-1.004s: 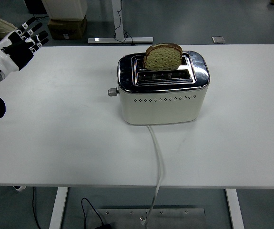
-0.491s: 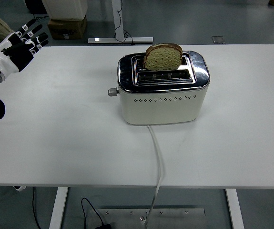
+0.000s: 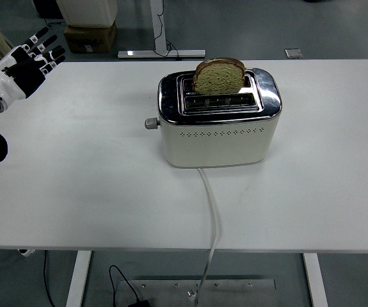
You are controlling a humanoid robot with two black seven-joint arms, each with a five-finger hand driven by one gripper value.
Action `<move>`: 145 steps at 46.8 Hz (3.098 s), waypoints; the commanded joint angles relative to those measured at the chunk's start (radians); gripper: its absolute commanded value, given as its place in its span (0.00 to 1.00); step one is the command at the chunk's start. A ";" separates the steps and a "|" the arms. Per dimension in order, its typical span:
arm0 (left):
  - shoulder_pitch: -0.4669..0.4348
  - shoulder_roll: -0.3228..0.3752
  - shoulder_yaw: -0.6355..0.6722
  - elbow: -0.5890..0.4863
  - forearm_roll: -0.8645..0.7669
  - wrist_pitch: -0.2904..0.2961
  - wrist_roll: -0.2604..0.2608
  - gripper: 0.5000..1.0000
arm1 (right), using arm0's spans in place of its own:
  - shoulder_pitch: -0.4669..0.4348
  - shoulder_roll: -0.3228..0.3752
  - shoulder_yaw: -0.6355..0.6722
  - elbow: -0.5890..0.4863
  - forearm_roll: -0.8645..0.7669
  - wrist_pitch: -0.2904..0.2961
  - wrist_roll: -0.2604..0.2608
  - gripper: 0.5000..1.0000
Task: Press down toaster
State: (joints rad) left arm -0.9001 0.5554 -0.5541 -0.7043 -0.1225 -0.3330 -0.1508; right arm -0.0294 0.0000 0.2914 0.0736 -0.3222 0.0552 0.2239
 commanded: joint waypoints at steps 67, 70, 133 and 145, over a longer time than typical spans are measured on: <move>-0.342 0.393 0.260 -0.676 0.556 -0.060 0.209 1.00 | 0.000 0.000 -0.001 0.000 0.000 0.000 0.000 1.00; -0.355 0.402 0.263 -0.696 0.601 -0.083 0.209 1.00 | 0.000 0.000 -0.001 0.000 0.000 0.000 0.000 1.00; -0.217 0.247 0.309 -0.682 0.949 -0.081 0.235 1.00 | 0.000 0.000 0.000 0.000 0.002 0.000 0.000 1.00; -0.209 0.247 0.310 -0.682 0.951 -0.081 0.235 1.00 | 0.000 0.000 0.000 0.000 0.002 0.000 0.000 1.00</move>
State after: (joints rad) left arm -1.1095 0.8023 -0.2438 -1.3865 0.8284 -0.4130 0.0842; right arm -0.0290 0.0000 0.2915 0.0736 -0.3207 0.0552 0.2239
